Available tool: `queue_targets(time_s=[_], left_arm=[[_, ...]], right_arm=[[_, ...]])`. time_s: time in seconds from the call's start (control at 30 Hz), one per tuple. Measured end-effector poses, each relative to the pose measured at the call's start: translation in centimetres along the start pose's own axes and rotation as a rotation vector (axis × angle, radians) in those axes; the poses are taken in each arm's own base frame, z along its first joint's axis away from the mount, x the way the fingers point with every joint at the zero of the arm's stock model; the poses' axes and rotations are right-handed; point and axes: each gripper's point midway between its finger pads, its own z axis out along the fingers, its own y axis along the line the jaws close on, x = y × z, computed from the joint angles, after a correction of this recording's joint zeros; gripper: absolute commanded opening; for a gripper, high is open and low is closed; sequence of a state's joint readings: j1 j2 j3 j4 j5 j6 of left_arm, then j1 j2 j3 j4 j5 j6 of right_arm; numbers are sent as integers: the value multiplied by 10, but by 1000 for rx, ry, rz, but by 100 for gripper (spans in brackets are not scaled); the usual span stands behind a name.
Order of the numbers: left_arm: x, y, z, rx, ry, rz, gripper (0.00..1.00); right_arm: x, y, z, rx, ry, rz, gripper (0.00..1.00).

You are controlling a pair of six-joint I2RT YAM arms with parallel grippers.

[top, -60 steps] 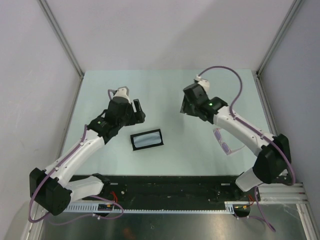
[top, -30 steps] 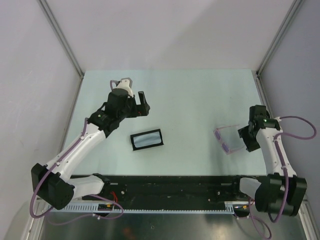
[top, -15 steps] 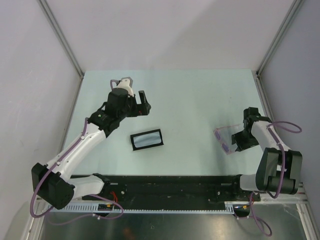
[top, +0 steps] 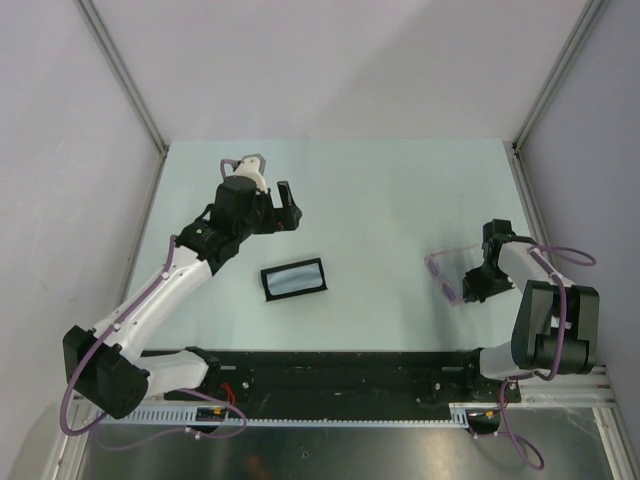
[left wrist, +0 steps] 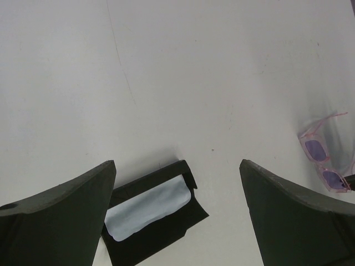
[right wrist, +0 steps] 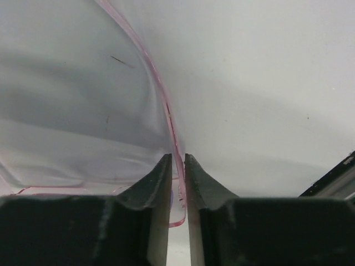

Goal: Organize the sunglasses

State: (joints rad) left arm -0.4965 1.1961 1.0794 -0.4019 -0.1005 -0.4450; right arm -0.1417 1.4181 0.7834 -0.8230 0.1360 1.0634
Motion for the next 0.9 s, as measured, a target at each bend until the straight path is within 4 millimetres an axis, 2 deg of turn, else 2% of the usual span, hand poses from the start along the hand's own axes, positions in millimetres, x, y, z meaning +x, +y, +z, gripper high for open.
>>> queue_targets(time_s=[0.03,0.1,0.37,0.53,0.67,0.8,0.9], left_arm=[[0,0,0,0,0,0,100],[0,0,0,2,1,0,100],[3,-8,-1,45,21,0,100],[-2,-20,-5,104,27,-2,100],[-20,-38,-11,185,15,-12,100],[-40,-60,-20,293,11,-43,100],[-47,-78,-28,382,25,-58,100]], right_arm=[[0,0,1,3,-1,-2,5],[0,0,4,7,0,-9,0],[-3,8,-2,-55,-16,-33,0],[-8,36,-31,-253,-71,-131,0],[7,70,-70,-462,-145,-354,0],[45,109,-136,-757,-279,-645,0],[72,123,-188,-976,-359,-797,0]])
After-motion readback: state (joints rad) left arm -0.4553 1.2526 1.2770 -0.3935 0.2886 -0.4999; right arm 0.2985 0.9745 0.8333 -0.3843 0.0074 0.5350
